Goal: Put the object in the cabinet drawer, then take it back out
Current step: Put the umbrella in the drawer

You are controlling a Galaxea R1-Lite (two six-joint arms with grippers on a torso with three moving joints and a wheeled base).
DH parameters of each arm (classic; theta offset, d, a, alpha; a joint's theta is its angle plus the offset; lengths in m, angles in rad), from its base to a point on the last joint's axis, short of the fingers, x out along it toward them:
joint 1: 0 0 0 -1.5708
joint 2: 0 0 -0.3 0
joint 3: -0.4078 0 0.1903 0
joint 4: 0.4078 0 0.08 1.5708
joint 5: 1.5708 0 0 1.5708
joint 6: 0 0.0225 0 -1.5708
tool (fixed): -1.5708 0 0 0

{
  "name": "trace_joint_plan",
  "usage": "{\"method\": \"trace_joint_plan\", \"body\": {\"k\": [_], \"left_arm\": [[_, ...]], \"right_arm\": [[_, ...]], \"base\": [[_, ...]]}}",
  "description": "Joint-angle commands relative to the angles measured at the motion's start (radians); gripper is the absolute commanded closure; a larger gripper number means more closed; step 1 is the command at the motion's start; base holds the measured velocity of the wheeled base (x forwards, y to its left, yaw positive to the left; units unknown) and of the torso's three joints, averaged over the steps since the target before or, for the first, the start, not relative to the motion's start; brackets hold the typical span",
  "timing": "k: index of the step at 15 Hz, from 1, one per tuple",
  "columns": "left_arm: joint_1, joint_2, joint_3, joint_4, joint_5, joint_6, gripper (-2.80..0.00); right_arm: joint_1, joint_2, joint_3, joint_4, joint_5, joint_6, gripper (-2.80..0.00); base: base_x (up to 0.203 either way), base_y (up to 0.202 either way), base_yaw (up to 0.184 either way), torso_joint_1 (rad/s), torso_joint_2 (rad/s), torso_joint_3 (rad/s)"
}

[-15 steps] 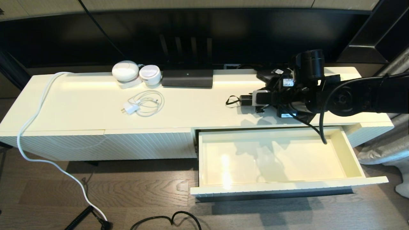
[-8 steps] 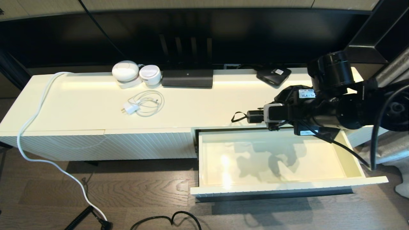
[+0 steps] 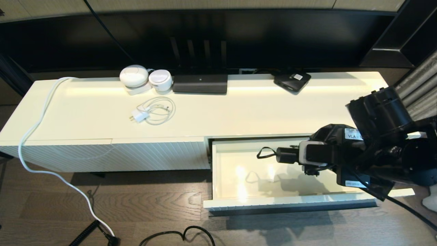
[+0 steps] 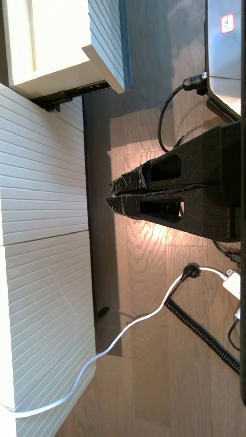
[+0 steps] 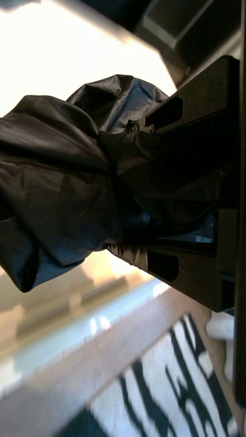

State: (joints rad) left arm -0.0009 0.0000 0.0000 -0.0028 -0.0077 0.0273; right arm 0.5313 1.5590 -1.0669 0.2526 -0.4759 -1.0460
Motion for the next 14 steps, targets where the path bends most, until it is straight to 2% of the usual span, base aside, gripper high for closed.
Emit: {"method": "trace_joint_plan", "body": {"k": [1,6,11,14], "left_arm": [[-0.001,0.002,0.002,0.000,0.000,0.000,0.00],[0.001,0.002,0.002,0.000,0.000,0.000,0.00],[0.000,0.002,0.002,0.000,0.000,0.000,0.00],[0.000,0.002,0.002,0.000,0.000,0.000,0.00]], "right_arm": [[0.002,-0.012,0.058,-0.013,0.030,0.015,0.00],[0.002,0.076,0.142,-0.215,0.123,0.011,0.00],[-0.021,0.130,0.194,-0.319,0.179,-0.027,0.00],[-0.038,0.160,0.209,-0.367,0.253,-0.066,0.00]], "base": [[0.000,0.000,0.000,0.000,0.00,0.000],[0.000,0.000,0.000,0.000,0.00,0.000],[0.000,0.000,0.000,0.000,0.00,0.000],[0.000,0.000,0.000,0.000,0.00,0.000]]}}
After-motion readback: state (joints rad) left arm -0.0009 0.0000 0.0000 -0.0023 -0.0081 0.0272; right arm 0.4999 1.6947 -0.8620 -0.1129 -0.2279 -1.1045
